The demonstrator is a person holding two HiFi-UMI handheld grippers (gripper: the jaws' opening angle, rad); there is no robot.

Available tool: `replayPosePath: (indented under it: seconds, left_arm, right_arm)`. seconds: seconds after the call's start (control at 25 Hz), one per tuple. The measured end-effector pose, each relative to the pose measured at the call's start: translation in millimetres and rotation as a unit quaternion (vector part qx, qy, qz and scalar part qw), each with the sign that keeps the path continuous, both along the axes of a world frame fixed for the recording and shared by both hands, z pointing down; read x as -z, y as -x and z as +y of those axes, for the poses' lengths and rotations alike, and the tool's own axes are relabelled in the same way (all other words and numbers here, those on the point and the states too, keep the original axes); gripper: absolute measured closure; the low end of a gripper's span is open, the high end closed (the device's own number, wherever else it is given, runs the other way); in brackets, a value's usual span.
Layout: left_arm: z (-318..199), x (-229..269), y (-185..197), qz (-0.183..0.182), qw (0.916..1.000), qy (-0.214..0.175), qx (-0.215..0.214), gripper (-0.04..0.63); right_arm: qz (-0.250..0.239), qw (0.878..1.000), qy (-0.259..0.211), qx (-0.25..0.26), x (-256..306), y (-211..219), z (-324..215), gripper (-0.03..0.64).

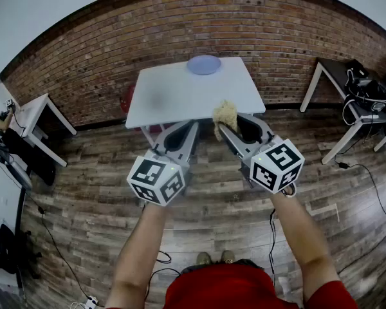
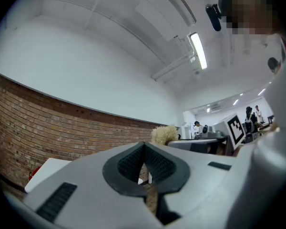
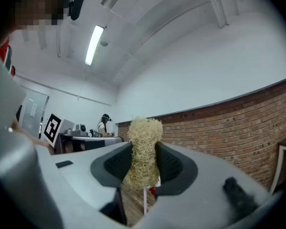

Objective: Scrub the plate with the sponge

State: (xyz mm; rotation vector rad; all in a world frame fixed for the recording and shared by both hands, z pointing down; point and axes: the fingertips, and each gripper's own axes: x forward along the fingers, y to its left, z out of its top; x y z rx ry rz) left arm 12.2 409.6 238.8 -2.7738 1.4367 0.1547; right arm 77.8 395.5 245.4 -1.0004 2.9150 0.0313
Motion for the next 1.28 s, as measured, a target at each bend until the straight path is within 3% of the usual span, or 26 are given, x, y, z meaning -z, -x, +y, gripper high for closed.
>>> replayPosePath:
  seconds: [0.56, 1.28]
  left_arm:
    - [-18, -12, -7, 0.001, 0.9998, 0.014, 0.013, 0.583]
    - [-42, -15, -38, -0.006, 0.9983, 0.019, 0.055, 0.583]
  right_arm:
    - [-0.022, 1.000, 0.012, 0.010, -4, -13, -16, 0.463]
    - [-0.017, 0.999, 0.030, 0.028, -8, -54, -45, 0.463]
